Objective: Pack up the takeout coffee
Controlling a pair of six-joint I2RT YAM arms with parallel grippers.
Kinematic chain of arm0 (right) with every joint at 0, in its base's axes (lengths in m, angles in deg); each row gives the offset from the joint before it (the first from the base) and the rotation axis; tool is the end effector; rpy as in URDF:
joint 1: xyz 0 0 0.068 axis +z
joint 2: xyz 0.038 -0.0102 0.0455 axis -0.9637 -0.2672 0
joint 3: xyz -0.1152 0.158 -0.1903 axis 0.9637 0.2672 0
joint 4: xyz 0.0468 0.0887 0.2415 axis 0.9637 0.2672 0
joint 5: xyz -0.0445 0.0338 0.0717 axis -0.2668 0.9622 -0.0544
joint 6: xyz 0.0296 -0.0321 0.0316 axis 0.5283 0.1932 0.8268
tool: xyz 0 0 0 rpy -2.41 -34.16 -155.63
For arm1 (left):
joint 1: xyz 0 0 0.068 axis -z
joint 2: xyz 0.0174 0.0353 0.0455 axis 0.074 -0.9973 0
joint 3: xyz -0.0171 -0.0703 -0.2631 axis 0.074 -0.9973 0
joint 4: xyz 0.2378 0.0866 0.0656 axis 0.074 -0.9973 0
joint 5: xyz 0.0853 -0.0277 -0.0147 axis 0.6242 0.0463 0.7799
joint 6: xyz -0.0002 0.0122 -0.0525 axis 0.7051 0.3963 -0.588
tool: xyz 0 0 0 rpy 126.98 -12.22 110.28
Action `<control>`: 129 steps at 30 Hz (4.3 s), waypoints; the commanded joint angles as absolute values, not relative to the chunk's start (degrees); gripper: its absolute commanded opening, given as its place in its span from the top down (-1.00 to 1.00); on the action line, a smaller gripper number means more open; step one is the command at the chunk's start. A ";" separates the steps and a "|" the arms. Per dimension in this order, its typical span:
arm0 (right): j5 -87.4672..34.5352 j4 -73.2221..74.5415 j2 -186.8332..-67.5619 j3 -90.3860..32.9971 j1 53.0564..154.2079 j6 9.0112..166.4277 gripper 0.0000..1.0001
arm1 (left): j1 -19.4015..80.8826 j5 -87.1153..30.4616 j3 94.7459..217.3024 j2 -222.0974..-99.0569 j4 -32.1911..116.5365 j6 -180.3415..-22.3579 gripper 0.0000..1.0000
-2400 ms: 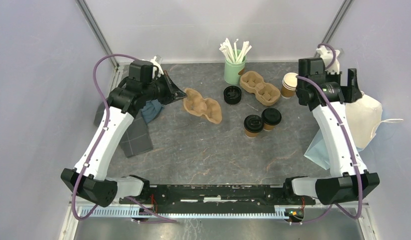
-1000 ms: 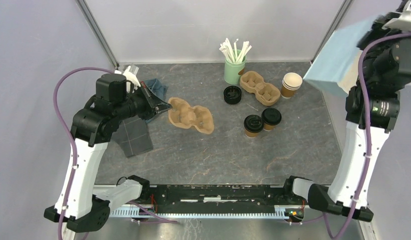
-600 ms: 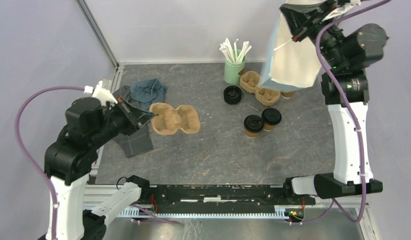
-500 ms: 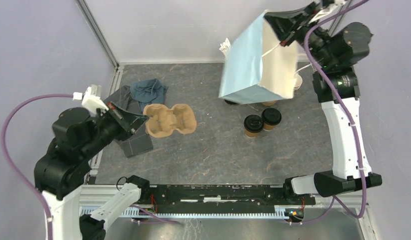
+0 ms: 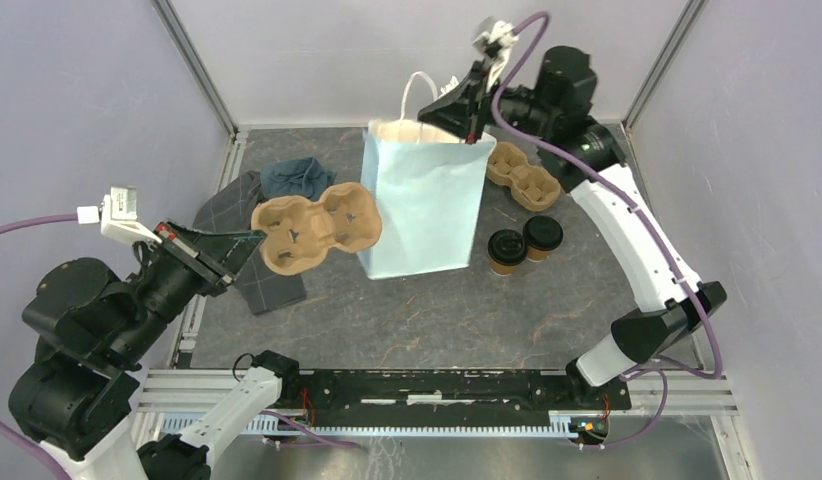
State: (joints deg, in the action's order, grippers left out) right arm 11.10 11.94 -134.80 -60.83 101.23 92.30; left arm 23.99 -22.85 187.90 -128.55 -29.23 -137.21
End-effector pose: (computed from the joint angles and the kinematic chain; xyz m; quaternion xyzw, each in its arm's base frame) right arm 0.2782 0.1684 0.5267 -0.3672 0.5665 0.4664 0.5716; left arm 0.0032 -0.0031 0.5214 -0.1660 0.7399 -0.3759 0.5326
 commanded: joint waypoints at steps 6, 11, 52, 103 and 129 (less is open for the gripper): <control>4.14 31.61 -131.02 -54.94 112.79 63.47 1.00 | 24.02 -18.57 189.45 -128.19 -32.77 -141.84 0.96; -6.93 29.33 -122.84 -37.92 120.80 61.03 1.00 | 24.01 -18.45 189.61 -129.78 -34.63 -143.31 0.96; -40.81 27.73 -113.09 -31.24 135.38 92.94 -0.11 | 24.01 -28.97 186.42 -135.53 -29.78 -145.84 0.96; -28.25 42.92 -121.21 -38.31 107.60 90.32 0.23 | 24.01 -32.43 174.69 -139.90 -12.28 -148.17 0.96; -31.23 41.83 -122.86 -39.52 107.57 89.49 0.07 | 30.01 -28.91 167.33 -142.63 -5.18 -153.00 0.96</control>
State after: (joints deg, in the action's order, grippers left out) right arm -28.61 43.00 -123.85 -37.05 107.76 90.86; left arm 27.64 -31.92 167.62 -142.23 -8.81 -149.82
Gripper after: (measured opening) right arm 0.444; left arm 0.034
